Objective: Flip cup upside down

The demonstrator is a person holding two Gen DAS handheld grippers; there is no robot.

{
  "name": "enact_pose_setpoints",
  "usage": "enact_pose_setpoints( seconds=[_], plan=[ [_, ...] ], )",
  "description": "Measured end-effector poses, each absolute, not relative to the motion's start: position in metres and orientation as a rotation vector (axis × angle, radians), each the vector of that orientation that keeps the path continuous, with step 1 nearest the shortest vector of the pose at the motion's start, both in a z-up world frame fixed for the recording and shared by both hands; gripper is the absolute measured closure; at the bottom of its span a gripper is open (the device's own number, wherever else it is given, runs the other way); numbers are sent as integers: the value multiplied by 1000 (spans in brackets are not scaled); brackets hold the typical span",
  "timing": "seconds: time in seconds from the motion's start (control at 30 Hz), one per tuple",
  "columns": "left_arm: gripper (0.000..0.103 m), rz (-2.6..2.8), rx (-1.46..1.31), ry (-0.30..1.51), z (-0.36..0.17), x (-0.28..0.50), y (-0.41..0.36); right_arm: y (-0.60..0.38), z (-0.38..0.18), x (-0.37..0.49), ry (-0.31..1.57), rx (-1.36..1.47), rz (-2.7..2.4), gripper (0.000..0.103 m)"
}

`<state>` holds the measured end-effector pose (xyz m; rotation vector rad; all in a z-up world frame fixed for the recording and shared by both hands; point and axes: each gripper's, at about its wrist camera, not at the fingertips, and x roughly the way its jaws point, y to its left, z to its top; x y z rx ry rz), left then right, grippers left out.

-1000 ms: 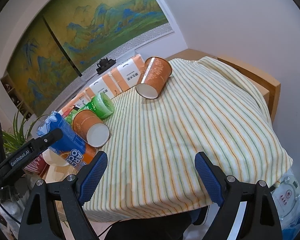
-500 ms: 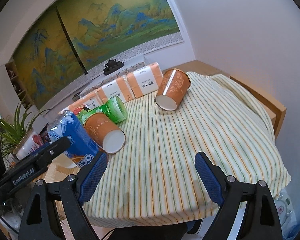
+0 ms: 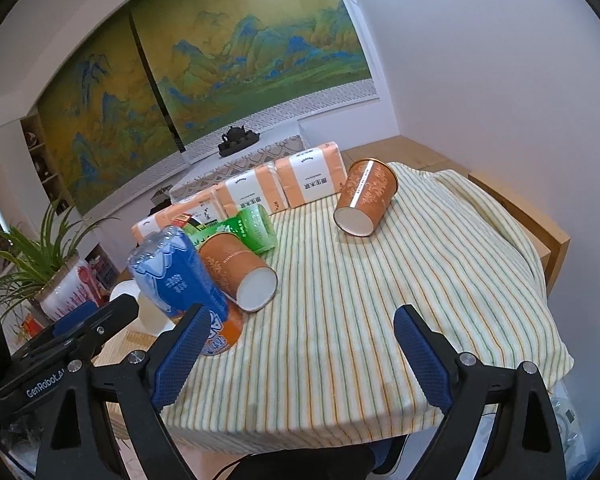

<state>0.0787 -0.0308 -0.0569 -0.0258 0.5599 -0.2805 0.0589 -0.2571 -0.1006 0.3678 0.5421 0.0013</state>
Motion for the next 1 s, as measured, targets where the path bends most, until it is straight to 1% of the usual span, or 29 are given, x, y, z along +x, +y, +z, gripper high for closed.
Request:
enact_pose_setpoints(
  seconds=[0.27,0.6,0.7,1.0],
  plan=[
    [6,-251,-53,550,-49,56,-11,-241,-90,48,521,329,15,12],
    [5,-197,-75,473,-26,13,11,-217,-74,19,459,275,28,10],
    [5,-189,-70,458,-21,12,14,-212,-68,14,427,251,19,8],
    [5,-161,-51,426,-13,31,14,-195,-47,22,325,144,-1,6]
  ],
)
